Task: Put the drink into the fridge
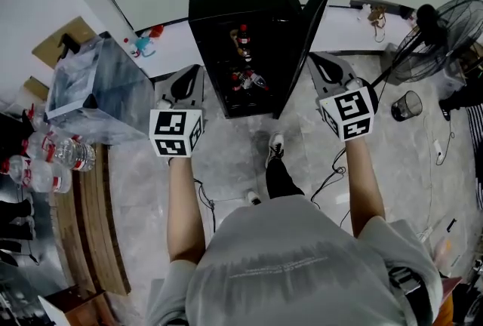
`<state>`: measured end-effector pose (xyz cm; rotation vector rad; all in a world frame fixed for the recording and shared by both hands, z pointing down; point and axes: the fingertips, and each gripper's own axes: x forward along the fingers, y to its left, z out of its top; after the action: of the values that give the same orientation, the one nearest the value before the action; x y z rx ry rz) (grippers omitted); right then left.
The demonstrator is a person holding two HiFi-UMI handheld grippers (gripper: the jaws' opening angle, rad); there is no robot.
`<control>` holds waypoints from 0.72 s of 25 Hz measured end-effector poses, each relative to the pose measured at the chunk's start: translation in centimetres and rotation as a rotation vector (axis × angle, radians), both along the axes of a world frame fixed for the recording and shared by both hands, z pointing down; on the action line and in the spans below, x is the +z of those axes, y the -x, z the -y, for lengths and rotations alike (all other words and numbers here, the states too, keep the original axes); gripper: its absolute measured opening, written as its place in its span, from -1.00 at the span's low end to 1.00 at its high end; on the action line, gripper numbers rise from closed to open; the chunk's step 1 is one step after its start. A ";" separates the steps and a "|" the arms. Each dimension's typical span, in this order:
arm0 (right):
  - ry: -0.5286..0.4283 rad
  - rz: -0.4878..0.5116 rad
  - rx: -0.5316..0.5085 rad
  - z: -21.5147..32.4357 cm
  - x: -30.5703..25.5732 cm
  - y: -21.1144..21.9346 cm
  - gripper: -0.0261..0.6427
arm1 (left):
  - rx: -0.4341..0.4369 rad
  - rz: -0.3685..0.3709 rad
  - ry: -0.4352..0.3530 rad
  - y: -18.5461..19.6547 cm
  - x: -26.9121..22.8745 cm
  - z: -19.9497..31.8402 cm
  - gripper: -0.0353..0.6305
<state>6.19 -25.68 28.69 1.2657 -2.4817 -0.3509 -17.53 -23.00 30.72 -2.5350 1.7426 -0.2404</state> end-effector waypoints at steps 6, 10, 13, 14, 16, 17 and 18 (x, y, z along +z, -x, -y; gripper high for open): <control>-0.036 -0.005 -0.024 -1.7 -2.2 0.7 -0.92 | 0.061 0.012 0.010 -1.8 -1.4 -0.9 -0.85; -0.044 -0.012 -0.033 -2.2 -2.7 1.0 -0.92 | 0.069 0.022 0.009 -2.4 -1.9 -1.3 -0.85; -0.045 -0.018 -0.039 -2.7 -2.7 1.2 -0.92 | 0.065 0.026 0.021 -2.4 -1.8 -1.6 -0.85; -0.045 -0.017 -0.040 -2.8 -2.7 1.2 -0.92 | 0.059 0.031 0.032 -2.3 -1.6 -1.7 -0.85; -0.047 -0.014 -0.040 -3.1 -2.7 1.3 -0.92 | 0.048 0.042 0.061 -2.1 -0.9 -1.9 -0.85; -0.047 -0.013 -0.041 -3.2 -2.7 1.3 -0.92 | 0.046 0.043 0.072 -2.1 -0.6 -2.0 -0.85; -0.046 -0.012 -0.042 -3.3 -2.7 1.3 -0.92 | 0.047 0.041 0.078 -2.0 -0.4 -2.0 -0.85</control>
<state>4.93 -22.41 26.00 1.2275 -2.5064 -0.4277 -15.51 -20.95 30.32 -2.6016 1.6901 -0.3622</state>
